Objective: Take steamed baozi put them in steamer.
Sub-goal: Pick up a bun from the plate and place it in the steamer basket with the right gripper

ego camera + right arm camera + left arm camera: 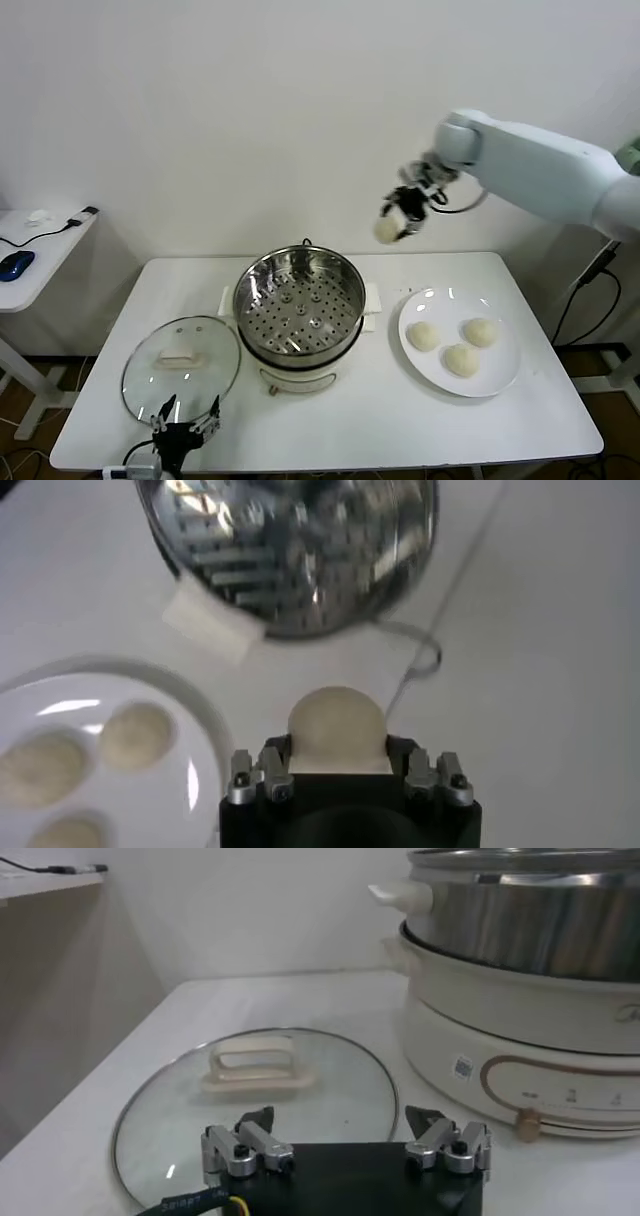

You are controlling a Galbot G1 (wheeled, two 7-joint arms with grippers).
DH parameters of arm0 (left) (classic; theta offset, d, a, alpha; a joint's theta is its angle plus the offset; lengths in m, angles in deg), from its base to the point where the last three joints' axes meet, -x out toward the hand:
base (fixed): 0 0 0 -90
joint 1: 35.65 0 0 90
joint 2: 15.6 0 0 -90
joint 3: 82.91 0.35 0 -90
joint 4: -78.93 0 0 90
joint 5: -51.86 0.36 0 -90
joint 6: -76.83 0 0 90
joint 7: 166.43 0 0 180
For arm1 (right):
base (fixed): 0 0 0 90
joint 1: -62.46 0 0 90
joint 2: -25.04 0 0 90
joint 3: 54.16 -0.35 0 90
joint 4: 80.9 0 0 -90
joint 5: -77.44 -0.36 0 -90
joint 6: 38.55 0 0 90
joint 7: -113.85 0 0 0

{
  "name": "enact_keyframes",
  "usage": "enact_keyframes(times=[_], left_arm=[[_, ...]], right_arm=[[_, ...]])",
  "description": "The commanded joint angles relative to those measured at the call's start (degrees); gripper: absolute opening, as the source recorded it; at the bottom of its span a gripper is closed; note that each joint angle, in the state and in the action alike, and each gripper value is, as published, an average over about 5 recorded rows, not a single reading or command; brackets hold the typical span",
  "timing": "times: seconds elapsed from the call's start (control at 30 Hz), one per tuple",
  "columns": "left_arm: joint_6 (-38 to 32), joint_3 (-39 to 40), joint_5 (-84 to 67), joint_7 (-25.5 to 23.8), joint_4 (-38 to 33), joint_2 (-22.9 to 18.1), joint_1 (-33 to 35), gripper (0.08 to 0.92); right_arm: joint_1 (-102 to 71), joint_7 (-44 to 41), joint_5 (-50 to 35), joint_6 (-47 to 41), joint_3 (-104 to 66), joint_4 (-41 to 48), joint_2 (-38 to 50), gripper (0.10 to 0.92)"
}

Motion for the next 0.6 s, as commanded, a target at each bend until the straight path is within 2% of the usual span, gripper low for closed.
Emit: enact_keyframes(times=[0.03, 0.17, 0.27, 0.6], left_arm=[[0.0, 0.2, 0.1, 0.0, -0.2, 0.1, 0.3, 0.823], [-0.1, 0.1, 0.1, 0.1, -0.3, 0.1, 0.4, 0.823], [-0.1, 0.1, 0.1, 0.1, -0.4, 0.0, 0.5, 0.823], [-0.3, 0.3, 0.1, 0.2, -0.3, -0.1, 0.6, 0.823]], right_arm=[[4.1, -0.4, 6.8, 20.0, 3.3, -7.4, -12.9, 0.636], [-3.9, -0.3, 18.2, 30.4, 0.2, 4.6, -17.1, 0.636], [-9.6, -0.3, 22.8, 34.5, -2.2, 12.7, -19.9, 0.636], [-17.3, 0.8, 28.3, 35.1, -6.1, 26.3, -25.5, 0.636]])
